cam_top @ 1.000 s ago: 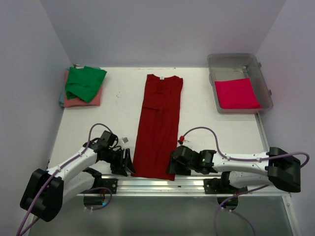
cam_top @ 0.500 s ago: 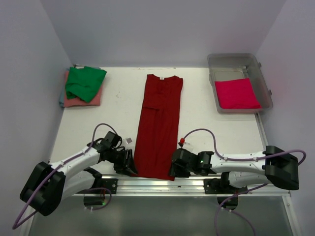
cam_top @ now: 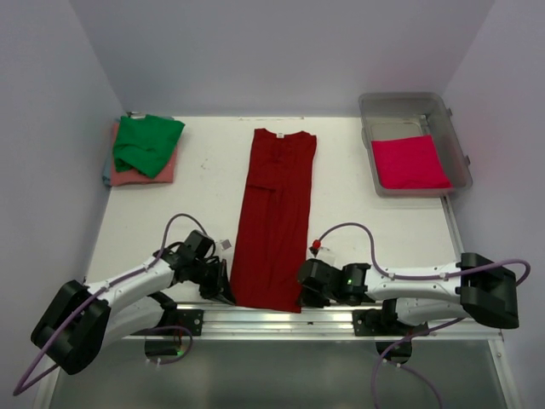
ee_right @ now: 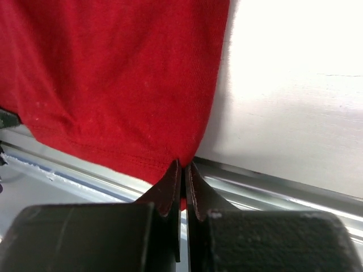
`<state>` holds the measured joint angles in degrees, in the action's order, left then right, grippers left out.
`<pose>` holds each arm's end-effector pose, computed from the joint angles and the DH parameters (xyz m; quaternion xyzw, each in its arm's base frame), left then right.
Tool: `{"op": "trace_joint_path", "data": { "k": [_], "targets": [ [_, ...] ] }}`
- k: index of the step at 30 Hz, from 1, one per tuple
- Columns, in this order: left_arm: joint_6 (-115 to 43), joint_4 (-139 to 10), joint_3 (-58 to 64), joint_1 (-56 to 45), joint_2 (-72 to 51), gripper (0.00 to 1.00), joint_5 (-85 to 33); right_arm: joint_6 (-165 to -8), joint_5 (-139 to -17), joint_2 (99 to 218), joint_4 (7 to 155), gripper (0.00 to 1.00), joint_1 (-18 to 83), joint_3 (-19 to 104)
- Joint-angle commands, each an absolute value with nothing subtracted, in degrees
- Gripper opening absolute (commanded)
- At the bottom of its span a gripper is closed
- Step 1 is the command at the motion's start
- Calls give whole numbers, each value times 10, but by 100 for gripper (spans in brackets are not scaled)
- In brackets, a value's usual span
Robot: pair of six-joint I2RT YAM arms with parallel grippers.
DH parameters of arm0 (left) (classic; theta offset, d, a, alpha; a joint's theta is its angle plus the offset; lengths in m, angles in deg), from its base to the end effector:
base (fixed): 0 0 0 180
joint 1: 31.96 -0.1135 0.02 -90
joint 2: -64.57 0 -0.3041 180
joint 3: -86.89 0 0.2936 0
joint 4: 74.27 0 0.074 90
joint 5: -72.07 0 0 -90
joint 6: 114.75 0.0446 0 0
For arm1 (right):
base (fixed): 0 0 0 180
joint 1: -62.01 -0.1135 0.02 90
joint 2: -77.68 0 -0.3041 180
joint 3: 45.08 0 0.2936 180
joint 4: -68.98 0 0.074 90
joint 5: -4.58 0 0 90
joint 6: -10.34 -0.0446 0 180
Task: Fold and stack the t-shirts
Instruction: Fold the tshirt
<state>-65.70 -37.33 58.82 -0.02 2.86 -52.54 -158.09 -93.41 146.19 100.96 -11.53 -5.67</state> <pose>0.1199 -0.1046 0.1142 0.0239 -0.9421 0.3315 0.0446 0.0689 0.2114 0.1502 0.0586 0.9643 0.2253 0.1258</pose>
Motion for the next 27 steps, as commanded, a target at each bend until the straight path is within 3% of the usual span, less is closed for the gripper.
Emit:
{"op": "trace_joint_path", "data": {
  "k": [1, 8, 27],
  "targets": [
    [-651, -345, 567, 6, 79, 0, -476, -1567, -987, 1427, 1048, 0, -121, -35],
    [-680, -381, 521, 6, 125, 0, -411, -1516, -1109, 1366, 1141, 0, -109, 34],
    [-644, -508, 348, 5, -65, 0, -246, -1310, -1191, 1470, 1056, 0, 65, 115]
  ]
}}
